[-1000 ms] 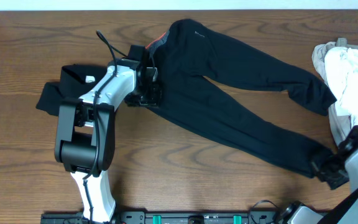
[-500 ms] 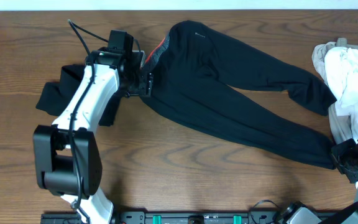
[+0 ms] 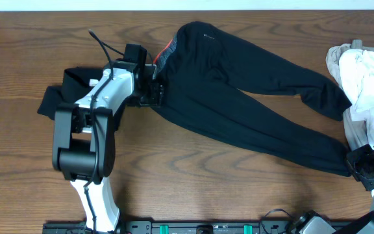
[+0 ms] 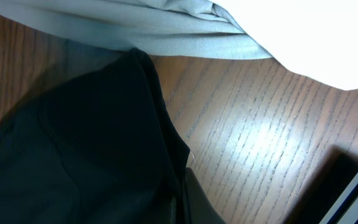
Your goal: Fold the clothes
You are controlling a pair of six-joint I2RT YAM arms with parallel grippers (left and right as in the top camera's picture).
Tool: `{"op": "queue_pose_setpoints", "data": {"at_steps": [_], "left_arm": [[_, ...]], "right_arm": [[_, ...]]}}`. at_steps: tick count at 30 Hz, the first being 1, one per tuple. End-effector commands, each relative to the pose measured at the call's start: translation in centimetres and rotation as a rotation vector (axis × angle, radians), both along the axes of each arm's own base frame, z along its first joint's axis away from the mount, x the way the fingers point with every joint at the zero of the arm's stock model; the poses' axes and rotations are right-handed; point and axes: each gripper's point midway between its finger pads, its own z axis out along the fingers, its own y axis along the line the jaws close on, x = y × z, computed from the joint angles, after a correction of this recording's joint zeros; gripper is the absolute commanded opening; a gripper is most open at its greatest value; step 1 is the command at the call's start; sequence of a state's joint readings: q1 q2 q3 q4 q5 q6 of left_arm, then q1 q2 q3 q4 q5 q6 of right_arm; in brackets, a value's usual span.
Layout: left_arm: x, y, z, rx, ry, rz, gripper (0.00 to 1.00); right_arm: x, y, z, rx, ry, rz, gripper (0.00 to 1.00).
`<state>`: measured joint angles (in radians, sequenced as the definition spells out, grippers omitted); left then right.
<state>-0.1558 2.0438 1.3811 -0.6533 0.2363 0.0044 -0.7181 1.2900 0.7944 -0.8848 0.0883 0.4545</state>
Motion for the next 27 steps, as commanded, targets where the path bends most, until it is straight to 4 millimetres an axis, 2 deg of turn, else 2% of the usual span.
{"op": "queue_pose_setpoints", "data": {"at_steps": [1,4,9,14,22,27], "left_arm": [[-0.2,0.2,-1.4,0.006,0.025,-0.002,0.47],[-1.3,0.4,-1.3,0.013,0.069,0.003,0.06],[-5.5,3.1,-0.4,0.147,0.246,0.190,0.06],[-9.2,5.6,2.7,0.240,0.356,0.374,0.06],[-14.0,7.4,7.4,0.304,0.449,0.395,0.05],[-15.8,7.5,8.0,0.324,0.502,0.380,0.06]], "right_arm": [[0.0,-0.7,0.6,-0.027,-0.004,0.002,0.01],[0.1,-0.7,0.6,-0.029,-0.006,0.002,0.01],[0.7,-1.3,1.2,-0.050,-0.029,0.000,0.01],[1.3,-1.8,2.0,-0.069,-0.050,0.000,0.01],[1.6,-2.2,2.3,-0.087,-0.063,-0.001,0.01],[1.9,-2.5,2.4,-0.099,-0.076,-0.002,0.01]]}}
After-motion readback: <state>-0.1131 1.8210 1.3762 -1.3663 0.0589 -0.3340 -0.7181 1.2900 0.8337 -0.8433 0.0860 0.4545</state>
